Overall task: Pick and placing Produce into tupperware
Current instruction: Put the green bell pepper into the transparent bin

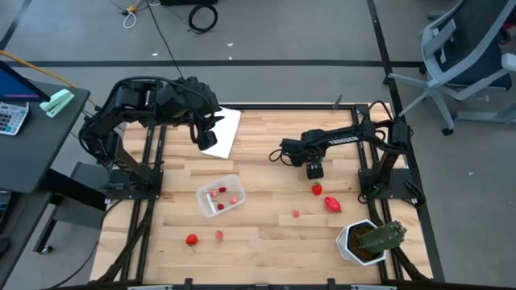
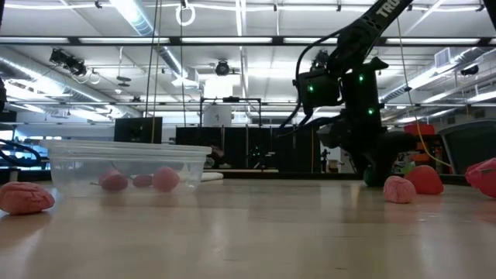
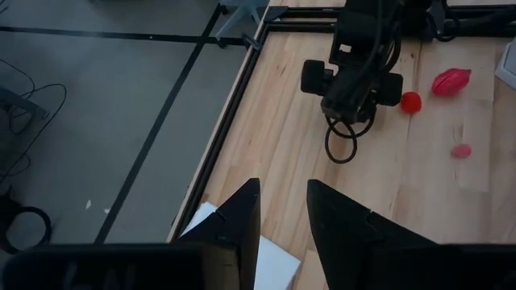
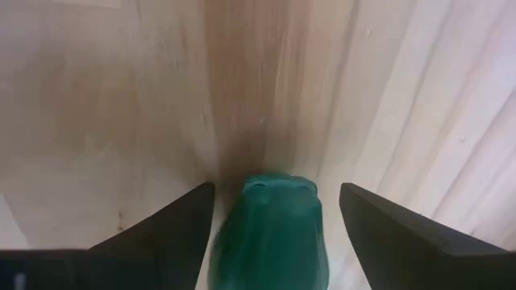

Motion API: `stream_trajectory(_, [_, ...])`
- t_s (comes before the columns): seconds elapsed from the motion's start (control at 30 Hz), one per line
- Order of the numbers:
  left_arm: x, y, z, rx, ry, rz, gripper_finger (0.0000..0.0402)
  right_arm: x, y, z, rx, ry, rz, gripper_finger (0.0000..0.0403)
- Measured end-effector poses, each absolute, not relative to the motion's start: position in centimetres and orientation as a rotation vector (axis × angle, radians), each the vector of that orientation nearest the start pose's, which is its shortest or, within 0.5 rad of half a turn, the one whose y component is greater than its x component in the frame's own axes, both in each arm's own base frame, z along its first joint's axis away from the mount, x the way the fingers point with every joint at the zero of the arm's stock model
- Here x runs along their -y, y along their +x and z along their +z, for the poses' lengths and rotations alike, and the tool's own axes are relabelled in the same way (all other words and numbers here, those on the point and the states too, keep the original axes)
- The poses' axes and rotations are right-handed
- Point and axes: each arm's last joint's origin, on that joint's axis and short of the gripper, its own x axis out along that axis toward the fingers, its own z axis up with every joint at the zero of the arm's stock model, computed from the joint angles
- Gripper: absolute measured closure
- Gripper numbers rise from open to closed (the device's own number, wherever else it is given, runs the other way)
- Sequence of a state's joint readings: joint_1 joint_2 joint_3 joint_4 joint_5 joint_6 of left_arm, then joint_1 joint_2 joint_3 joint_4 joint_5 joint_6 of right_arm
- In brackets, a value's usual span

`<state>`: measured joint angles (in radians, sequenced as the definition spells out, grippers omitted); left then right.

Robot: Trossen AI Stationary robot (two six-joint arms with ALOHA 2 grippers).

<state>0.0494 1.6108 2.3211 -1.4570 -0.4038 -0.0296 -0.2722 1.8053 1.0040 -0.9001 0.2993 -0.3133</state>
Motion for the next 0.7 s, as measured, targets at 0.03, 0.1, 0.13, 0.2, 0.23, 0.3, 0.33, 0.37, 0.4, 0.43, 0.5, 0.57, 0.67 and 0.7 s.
stream_trajectory(0.03, [-2.35, 24.56, 50.84, -0.735, 0.105, 0.442, 0.0291, 8.45, 27.09, 13.24, -1.767, -0.245, -0.159, 0.0123])
stream_trajectory(0.1, [-2.35, 24.56, 50.84, -0.734, 0.105, 0.442, 0.029, 8.51, 27.25, 13.34, -1.762, -0.241, -0.163, 0.0123])
stream_trajectory(0.13, [-2.35, 24.56, 50.84, -0.734, 0.105, 0.442, 0.029, 8.51, 27.26, 13.34, -1.762, -0.24, -0.164, 0.0123])
stream_trajectory(0.2, [-2.35, 24.56, 50.84, -0.734, 0.105, 0.443, 0.029, 8.5, 27.23, 13.34, -1.764, -0.232, -0.172, 0.0123])
stream_trajectory(0.23, [-2.35, 24.56, 50.84, -0.734, 0.104, 0.442, 0.0291, 8.49, 27.2, 13.36, -1.767, -0.227, -0.177, 0.0123])
stream_trajectory(0.3, [-2.35, 24.56, 50.84, -0.734, 0.105, 0.443, 0.0292, 8.48, 27.13, 13.37, -1.772, -0.21, -0.195, 0.0123])
stream_trajectory(0.33, [-2.35, 24.56, 50.84, -0.734, 0.104, 0.442, 0.0291, 8.46, 27.08, 13.38, -1.774, -0.197, -0.209, 0.0123])
stream_trajectory(0.37, [-2.35, 24.56, 50.84, -0.735, 0.105, 0.442, 0.0291, 8.45, 27.03, 13.39, -1.778, -0.186, -0.221, 0.0123])
stream_trajectory(0.4, [-2.35, 24.56, 50.84, -0.734, 0.105, 0.443, 0.029, 8.43, 26.95, 13.4, -1.784, -0.174, -0.235, 0.0123])
stream_trajectory(0.43, [-2.35, 24.56, 50.84, -0.734, 0.104, 0.443, 0.029, 8.41, 26.85, 13.4, -1.794, -0.164, -0.243, 0.0123])
stream_trajectory(0.5, [-2.35, 24.56, 50.84, -0.734, 0.104, 0.443, 0.029, 8.37, 26.68, 13.4, -1.808, -0.139, -0.268, 0.0123])
stream_trajectory(0.57, [-2.35, 24.56, 50.84, -0.734, 0.104, 0.443, 0.0291, 8.34, 26.6, 13.41, -1.809, -0.104, -0.301, 0.0123])
stream_trajectory(0.67, [-2.35, 24.56, 50.84, -0.734, 0.102, 0.443, 0.0291, 8.38, 26.53, 13.39, -1.804, -0.044, -0.327, 0.0123])
stream_trajectory(0.7, [-2.35, 24.57, 50.83, -0.734, 0.102, 0.443, 0.0291, 8.43, 26.5, 13.38, -1.802, -0.026, -0.337, 0.0123])
